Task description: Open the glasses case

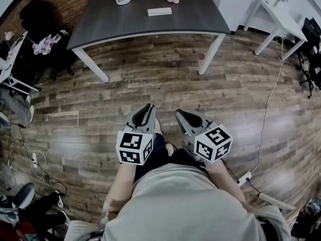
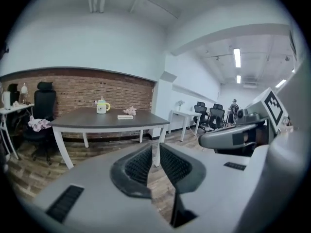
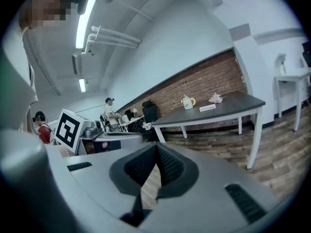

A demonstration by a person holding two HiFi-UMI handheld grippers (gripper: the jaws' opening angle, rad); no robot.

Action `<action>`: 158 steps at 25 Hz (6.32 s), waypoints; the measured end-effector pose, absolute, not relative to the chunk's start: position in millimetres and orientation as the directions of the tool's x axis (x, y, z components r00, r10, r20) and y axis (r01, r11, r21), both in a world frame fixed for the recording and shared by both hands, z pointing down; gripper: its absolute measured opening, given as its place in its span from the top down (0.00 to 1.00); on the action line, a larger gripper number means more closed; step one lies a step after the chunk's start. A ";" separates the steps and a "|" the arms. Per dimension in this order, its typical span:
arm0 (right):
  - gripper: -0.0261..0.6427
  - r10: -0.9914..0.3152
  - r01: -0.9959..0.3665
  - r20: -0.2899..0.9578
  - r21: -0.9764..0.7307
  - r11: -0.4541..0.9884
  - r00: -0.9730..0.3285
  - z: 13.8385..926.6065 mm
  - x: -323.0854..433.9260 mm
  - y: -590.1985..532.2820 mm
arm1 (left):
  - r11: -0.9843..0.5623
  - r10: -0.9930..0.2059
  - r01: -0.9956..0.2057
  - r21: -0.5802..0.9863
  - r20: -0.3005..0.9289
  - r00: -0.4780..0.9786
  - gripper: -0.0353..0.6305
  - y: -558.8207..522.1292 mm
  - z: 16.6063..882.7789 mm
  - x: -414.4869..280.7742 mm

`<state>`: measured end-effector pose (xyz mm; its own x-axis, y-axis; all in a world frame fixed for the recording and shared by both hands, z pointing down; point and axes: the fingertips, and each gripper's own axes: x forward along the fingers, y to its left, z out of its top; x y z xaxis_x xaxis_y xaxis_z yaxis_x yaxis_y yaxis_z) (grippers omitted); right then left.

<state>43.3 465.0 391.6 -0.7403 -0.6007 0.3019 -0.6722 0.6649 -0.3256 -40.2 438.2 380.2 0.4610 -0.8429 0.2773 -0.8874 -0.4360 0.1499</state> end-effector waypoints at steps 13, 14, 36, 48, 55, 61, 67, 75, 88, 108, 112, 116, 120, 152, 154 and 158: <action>0.95 -0.655 -0.730 0.322 -0.323 0.603 -0.684 399.3 64.7 418.0 | -0.510 -0.806 -0.860 0.017 0.342 0.484 0.66 378.4 384.4 -30.9; 0.95 -0.661 -0.735 0.321 -0.322 0.597 -0.678 399.8 66.9 409.7 | -0.511 -0.805 -0.860 0.018 0.341 0.485 0.66 370.1 385.4 -31.0; 0.95 -0.763 -0.797 0.248 -0.290 0.530 -0.597 365.8 20.5 164.0 | -0.609 -0.756 -0.793 0.006 0.297 0.583 0.66 119.0 355.0 -77.1; 0.95 -0.726 -0.800 0.339 -0.301 0.519 -0.598 380.1 -4.1 121.7 | -0.610 -0.730 -0.788 0.075 0.334 0.597 0.66 91.8 374.8 -99.3; 0.95 -0.683 -0.771 0.358 -0.311 0.555 -0.636 382.8 -13.2 87.2 | -0.553 -0.761 -0.828 0.095 0.348 0.548 0.66 63.0 379.7 -114.7; 0.95 -0.633 -0.730 0.364 -0.325 0.601 -0.683 393.8 -25.4 52.0 | -0.509 -0.779 -0.854 0.108 0.365 0.510 0.66 27.3 388.7 -127.4; 0.95 -0.600 -0.704 0.368 -0.363 0.611 -0.710 404.0 -24.6 6.3 | -0.503 -0.766 -0.856 0.120 0.395 0.506 0.66 -14.1 402.8 -120.6; 0.95 -0.576 -0.691 0.383 -0.387 0.611 -0.723 415.1 -9.8 -74.5 | -0.477 -0.775 -0.873 0.101 0.420 0.472 0.66 -87.7 405.9 -112.2; 0.95 -0.541 -0.652 0.363 -0.401 0.644 -0.758 410.2 14.2 -185.1 | -0.457 -0.795 -0.889 0.023 0.438 0.420 0.66 -196.9 397.7 -98.8; 0.95 -0.540 -0.686 0.425 -0.491 0.537 -0.727 446.8 44.5 -205.8 | -0.700 -0.643 -0.685 -0.205 0.598 0.478 0.58 -243.4 447.4 -43.2; 0.95 -0.544 -0.693 0.433 -0.507 0.512 -0.719 453.0 49.2 -209.8 | -0.764 -0.610 -0.554 -0.330 0.647 0.457 0.58 -251.8 463.2 -37.6; 0.95 -0.546 -0.698 0.439 -0.514 0.499 -0.713 457.6 50.3 -216.8 | -0.807 -0.562 -0.488 -0.334 0.689 0.458 0.58 -257.0 478.8 -35.4; 0.95 -0.546 -0.694 0.435 -0.523 0.494 -0.716 466.0 49.8 -219.7 | -0.840 -0.511 -0.450 -0.303 0.722 0.466 0.58 -255.7 495.2 -32.4; 0.95 -0.547 -0.701 0.443 -0.515 0.493 -0.710 468.6 45.5 -216.6 | -0.879 -0.465 -0.358 -0.314 0.730 0.501 0.86 -270.1 488.8 -41.5; 0.95 -0.546 -0.703 0.446 -0.516 0.490 -0.709 467.9 47.5 -218.8 | -0.866 -0.485 -0.388 -0.315 0.717 0.500 0.87 -279.3 485.1 -42.4; 0.95 -0.546 -0.700 0.444 -0.519 0.490 -0.711 466.4 48.5 -224.6 | -0.837 -0.518 -0.460 -0.297 0.702 0.489 0.88 -298.0 483.1 -45.5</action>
<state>48.5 -224.6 466.4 -0.7106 -0.5461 0.4437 -0.7005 0.4897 -0.5192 -45.5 -298.0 483.1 0.4894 -0.5177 0.7018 -0.4596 -0.8370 -0.2970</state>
